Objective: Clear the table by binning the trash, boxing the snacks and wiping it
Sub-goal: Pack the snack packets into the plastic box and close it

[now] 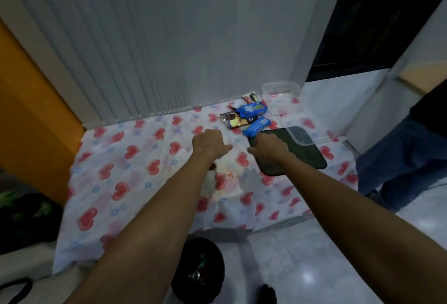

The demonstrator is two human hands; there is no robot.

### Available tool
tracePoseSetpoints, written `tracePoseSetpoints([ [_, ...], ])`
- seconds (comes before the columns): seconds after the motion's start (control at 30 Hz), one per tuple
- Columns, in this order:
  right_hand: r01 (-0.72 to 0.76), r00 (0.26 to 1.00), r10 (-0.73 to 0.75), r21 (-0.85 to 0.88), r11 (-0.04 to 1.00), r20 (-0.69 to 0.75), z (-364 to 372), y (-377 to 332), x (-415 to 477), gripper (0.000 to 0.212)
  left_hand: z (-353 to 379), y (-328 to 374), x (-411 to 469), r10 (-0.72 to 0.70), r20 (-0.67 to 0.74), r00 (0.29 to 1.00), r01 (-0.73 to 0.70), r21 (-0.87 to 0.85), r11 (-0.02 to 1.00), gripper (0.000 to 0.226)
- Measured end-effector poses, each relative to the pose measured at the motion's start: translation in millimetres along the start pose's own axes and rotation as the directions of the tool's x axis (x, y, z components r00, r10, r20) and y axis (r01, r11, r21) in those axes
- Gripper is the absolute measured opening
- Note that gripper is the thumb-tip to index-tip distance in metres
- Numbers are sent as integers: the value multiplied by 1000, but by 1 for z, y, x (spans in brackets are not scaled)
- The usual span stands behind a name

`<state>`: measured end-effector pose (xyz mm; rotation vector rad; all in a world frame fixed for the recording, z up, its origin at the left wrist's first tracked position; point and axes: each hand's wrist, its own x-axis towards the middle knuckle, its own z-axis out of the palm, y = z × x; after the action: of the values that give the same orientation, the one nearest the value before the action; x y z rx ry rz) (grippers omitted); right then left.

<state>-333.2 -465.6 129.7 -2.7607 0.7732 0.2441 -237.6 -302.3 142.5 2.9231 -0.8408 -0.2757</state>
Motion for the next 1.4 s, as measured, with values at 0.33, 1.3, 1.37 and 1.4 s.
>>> tracePoseSetpoints([
  [0.33,-51,998,49,64,997,31,-6,119,115,59,34,101,121,-16,95,995,13,26,1000,56],
  [1.3,211,976,-212,27,977,52,23,119,428,55,134,120,367,45,219,975,-16,-136,991,75],
  [1.37,285,957,-281,-50,957,76,27,114,443,63,145,119,373,71,246,967,-40,-128,991,75],
  [1.4,315,947,-306,-89,945,103,29,112,449,66,151,119,374,85,250,965,-57,-118,991,74],
])
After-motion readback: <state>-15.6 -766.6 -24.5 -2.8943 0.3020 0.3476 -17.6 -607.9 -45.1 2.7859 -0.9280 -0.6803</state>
